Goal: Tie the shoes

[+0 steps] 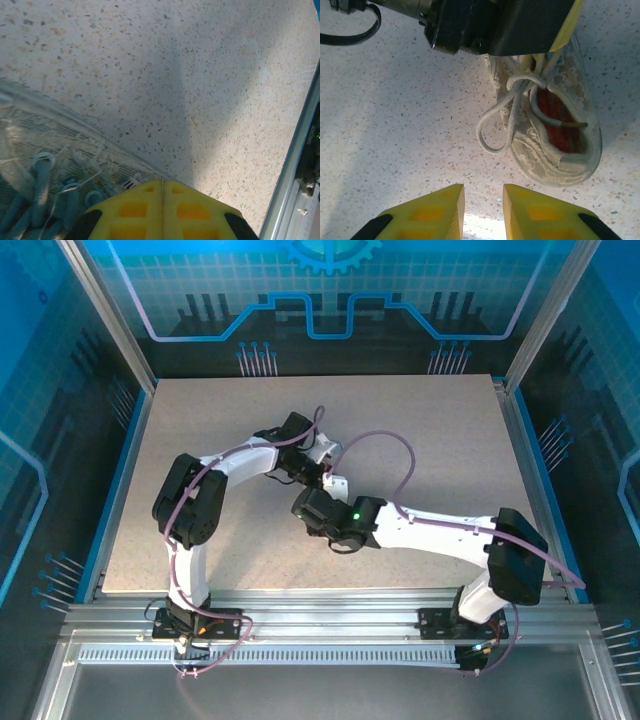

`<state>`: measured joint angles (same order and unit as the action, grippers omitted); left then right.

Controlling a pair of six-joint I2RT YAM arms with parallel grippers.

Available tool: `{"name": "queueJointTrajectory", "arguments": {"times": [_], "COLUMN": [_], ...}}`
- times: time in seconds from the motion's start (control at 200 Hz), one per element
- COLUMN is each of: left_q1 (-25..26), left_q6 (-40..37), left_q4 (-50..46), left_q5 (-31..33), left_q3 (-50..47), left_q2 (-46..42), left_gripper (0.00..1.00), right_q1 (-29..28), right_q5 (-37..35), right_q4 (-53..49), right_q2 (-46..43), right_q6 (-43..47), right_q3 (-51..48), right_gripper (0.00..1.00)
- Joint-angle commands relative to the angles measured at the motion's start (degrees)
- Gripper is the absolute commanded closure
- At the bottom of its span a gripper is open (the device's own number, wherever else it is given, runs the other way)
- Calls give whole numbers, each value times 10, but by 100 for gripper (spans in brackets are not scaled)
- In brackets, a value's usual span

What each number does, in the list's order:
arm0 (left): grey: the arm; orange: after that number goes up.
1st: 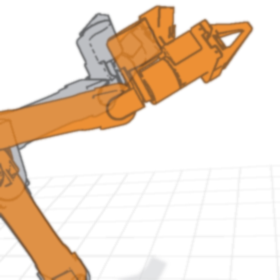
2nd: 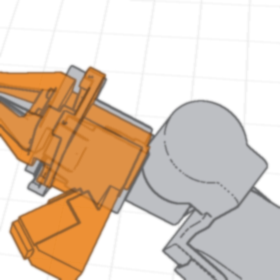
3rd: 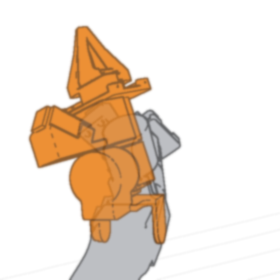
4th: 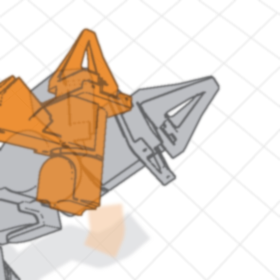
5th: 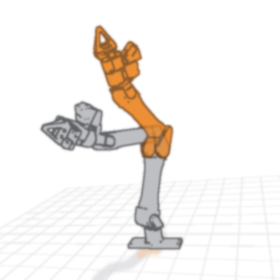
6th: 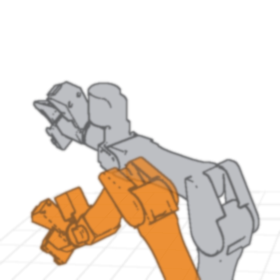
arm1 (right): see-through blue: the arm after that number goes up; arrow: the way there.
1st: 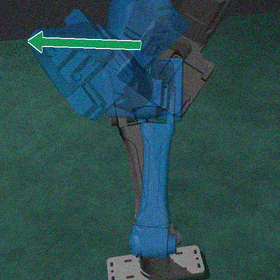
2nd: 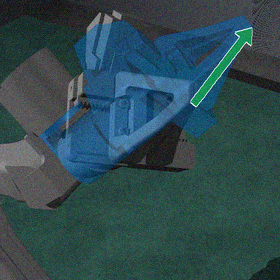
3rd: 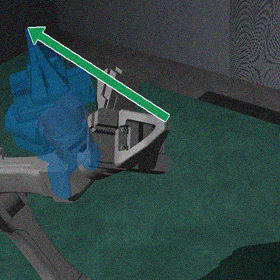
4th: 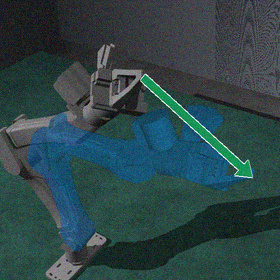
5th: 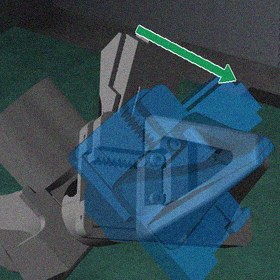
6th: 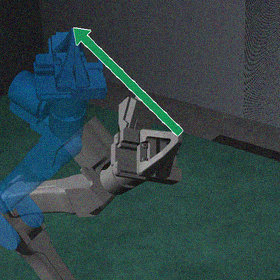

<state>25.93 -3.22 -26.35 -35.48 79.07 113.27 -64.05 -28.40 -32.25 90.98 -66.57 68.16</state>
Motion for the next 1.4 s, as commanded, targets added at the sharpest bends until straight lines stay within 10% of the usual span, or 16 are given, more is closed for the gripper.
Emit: {"name": "queueJointTrajectory", "arguments": {"times": [0.0, 1.396], "left_q1": [-8, -19], "left_q6": [35, 73], "left_q4": [-12, 6], "left_q5": [-34, -60], "left_q3": [22, 24], "left_q2": [15, 18], "left_gripper": [100, 100], "right_q1": [15, 80], "right_q5": [-24, 10], "right_q4": [-66, -44], "right_q2": [38, 138], "right_q6": [14, 64], "right_q3": [36, 78], "right_gripper": [74, 76]}}
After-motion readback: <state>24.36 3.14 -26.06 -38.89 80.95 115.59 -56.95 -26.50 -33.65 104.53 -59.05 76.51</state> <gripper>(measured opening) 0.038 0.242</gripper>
